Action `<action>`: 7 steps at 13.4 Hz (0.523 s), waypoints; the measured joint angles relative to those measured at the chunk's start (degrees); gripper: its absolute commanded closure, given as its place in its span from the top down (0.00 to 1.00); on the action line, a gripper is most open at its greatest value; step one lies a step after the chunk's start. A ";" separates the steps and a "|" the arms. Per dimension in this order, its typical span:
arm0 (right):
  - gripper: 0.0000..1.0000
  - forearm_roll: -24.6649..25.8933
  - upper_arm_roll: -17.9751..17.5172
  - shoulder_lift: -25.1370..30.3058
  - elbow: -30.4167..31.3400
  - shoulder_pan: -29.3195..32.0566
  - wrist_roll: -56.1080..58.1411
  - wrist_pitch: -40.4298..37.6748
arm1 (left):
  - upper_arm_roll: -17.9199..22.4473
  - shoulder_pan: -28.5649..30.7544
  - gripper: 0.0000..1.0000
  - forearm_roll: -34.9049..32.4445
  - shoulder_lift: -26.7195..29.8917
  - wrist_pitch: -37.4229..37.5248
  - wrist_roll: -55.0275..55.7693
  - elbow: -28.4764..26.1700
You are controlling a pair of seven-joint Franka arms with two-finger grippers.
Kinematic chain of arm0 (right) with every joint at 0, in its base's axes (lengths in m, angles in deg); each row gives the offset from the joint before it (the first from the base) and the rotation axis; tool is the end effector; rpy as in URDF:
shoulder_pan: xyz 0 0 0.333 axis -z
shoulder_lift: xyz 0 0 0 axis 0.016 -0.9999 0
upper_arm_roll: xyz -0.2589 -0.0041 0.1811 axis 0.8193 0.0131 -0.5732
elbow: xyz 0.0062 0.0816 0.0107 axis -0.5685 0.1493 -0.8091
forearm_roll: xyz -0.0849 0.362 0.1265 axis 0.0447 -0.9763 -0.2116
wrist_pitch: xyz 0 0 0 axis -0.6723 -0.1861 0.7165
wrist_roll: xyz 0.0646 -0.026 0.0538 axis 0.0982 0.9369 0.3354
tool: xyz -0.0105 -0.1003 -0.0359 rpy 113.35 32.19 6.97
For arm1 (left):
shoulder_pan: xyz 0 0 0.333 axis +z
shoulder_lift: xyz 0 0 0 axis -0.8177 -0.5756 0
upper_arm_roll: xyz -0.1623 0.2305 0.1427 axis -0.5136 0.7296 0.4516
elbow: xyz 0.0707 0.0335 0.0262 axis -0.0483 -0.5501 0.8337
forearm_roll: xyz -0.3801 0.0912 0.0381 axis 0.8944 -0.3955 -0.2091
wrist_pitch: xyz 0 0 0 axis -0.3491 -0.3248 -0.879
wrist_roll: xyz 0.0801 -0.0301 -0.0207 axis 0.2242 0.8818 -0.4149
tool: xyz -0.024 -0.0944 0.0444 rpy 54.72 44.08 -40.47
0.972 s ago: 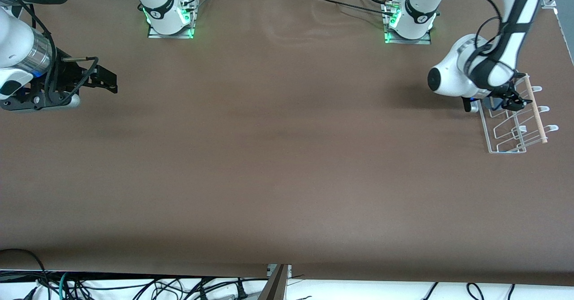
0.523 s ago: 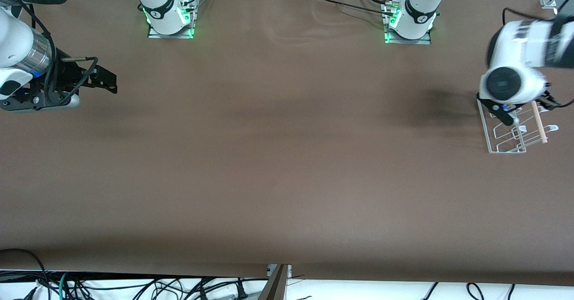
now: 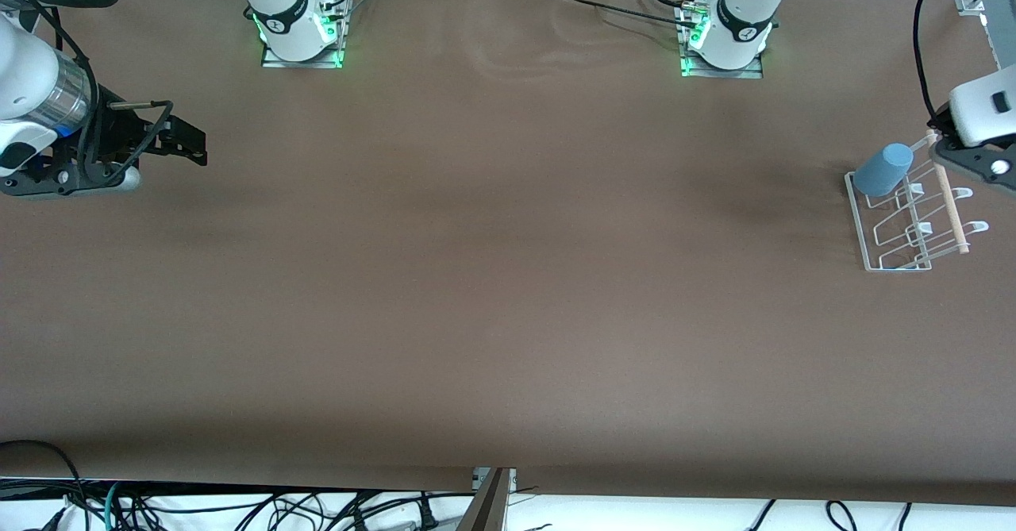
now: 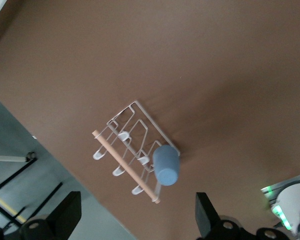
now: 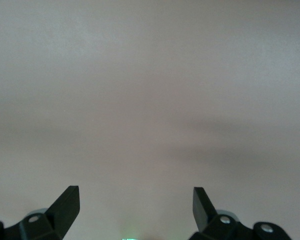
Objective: Transfer cup to left arm and place on rack
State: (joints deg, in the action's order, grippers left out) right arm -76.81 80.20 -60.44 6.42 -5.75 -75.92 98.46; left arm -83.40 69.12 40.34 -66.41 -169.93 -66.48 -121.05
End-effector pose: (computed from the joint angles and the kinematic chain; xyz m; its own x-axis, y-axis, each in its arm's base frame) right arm 0.5717 0.0732 0.5829 0.9882 0.1099 -0.1064 0.1109 -0.9938 0.0037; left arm 0.5581 0.0383 0.6020 0.8394 -0.4751 -0.2641 -0.5251 -0.8343 -0.1682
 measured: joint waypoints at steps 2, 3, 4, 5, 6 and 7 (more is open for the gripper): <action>1.00 0.00 0.01 0.00 0.00 0.01 0.03 0.00 | 0.00 0.00 1.00 8.75 -0.03 2.69 15.27 1.48; 1.00 0.00 0.01 0.00 0.00 0.01 0.04 0.00 | -0.13 -0.03 1.00 12.97 -0.07 3.53 22.94 2.05; 1.00 0.00 0.01 0.00 0.00 0.01 0.04 0.00 | -0.31 -0.10 1.00 15.72 -0.11 3.93 28.51 2.82; 1.00 0.00 0.01 0.00 0.00 0.01 0.04 0.01 | -0.41 -0.15 1.00 16.90 -0.11 4.24 31.21 3.45; 1.00 0.00 0.01 0.00 0.00 0.02 0.05 0.01 | -0.36 -0.14 1.00 17.50 -0.13 4.71 32.39 4.00; 1.00 0.00 0.01 0.00 0.00 0.02 0.05 0.01 | -0.27 -0.13 1.00 17.70 -0.24 5.09 32.88 4.53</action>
State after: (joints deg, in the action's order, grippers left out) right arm -76.82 80.20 -60.44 6.41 -5.73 -75.87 98.47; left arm -83.67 68.98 58.04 -66.64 -164.84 -33.60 -116.52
